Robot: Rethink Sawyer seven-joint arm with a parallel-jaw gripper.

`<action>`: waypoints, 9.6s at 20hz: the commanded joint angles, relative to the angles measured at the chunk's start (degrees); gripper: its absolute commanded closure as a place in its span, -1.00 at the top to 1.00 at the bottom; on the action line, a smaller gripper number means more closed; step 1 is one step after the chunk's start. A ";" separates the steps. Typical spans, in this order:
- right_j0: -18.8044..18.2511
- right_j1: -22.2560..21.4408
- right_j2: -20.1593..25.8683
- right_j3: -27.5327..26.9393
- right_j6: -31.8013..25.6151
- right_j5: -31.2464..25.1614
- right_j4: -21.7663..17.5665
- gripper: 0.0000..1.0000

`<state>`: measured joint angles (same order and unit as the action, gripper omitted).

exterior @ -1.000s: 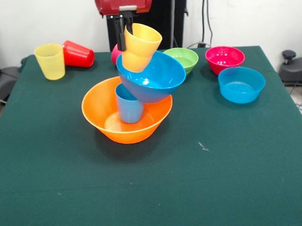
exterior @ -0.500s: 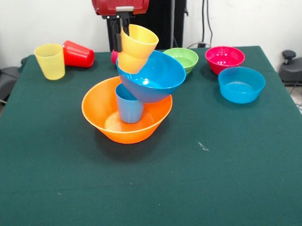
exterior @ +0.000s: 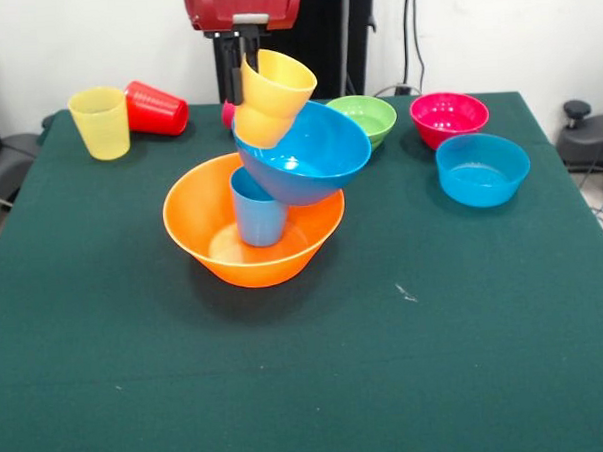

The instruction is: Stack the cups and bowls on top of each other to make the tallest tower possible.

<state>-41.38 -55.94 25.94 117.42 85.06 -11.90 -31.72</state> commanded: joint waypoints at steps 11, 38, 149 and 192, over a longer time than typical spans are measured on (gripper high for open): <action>0.39 5.42 -0.13 -0.54 2.92 -4.43 -1.09 -1.00; 2.09 3.84 -3.17 -1.51 1.58 -5.08 -1.46 -1.00; -9.35 -15.21 14.18 6.71 -9.09 -20.40 17.13 1.00; 4.04 -1.26 2.65 -3.56 6.41 -16.97 4.43 1.00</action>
<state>-39.86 -59.69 33.20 114.63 85.06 -29.63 -22.76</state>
